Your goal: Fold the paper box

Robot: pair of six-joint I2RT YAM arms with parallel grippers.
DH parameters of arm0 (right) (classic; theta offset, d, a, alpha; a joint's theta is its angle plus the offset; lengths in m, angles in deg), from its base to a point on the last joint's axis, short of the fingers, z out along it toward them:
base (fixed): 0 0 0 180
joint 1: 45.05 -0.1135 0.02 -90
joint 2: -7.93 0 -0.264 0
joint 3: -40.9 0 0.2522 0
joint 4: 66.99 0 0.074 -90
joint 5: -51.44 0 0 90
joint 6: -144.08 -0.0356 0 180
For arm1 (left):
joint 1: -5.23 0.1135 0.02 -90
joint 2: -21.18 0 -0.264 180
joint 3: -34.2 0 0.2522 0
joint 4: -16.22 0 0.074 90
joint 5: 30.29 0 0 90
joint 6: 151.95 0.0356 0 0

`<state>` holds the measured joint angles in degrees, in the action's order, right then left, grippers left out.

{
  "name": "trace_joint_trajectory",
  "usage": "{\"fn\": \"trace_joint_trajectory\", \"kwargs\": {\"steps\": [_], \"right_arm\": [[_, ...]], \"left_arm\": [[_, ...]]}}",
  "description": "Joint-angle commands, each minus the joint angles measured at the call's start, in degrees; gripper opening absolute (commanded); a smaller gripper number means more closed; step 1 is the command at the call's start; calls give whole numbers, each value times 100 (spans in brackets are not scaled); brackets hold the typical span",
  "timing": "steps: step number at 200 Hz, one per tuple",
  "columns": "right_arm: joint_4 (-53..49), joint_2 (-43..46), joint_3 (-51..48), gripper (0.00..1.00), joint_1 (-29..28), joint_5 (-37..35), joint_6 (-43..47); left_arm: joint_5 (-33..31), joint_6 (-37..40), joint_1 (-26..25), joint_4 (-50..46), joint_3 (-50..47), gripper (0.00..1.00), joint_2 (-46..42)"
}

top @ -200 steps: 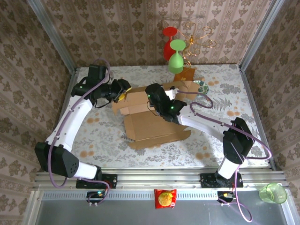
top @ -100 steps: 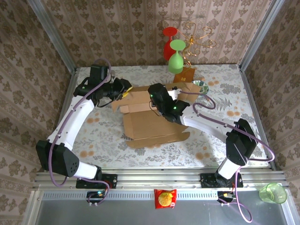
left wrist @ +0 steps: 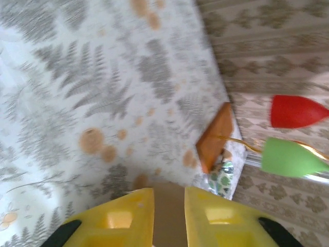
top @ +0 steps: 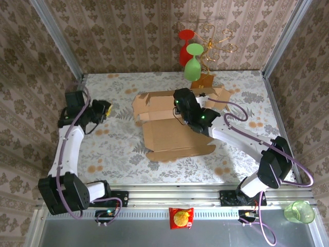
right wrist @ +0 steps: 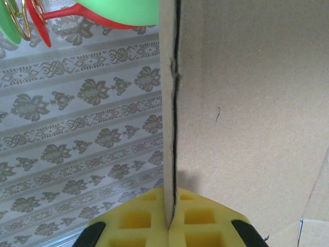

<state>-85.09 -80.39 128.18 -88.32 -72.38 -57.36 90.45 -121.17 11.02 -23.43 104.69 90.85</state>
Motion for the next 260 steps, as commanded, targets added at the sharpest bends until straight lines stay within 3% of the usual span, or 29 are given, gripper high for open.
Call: {"fn": "trace_joint_trajectory", "kwargs": {"steps": [1,38,82,154,189,260], "right_arm": [[-212,179,22,0,44,-120,-114],[-222,148,53,0,98,-46,-174],[-192,49,119,0,137,-4,-232],[-98,14,83,0,167,21,-363],[-84,-1,93,0,213,15,-388],[21,-84,25,0,266,73,-513]], "left_arm": [[565,-361,9,1348,-841,17,240],[962,-908,-379,3226,-1795,15,704],[980,-1494,-953,5249,-2435,18,1534],[863,-2804,-1131,8522,-2781,24,3040],[771,-3046,-1463,9122,-2820,25,3275],[311,-3075,-1983,9097,-3053,26,2778]]}}
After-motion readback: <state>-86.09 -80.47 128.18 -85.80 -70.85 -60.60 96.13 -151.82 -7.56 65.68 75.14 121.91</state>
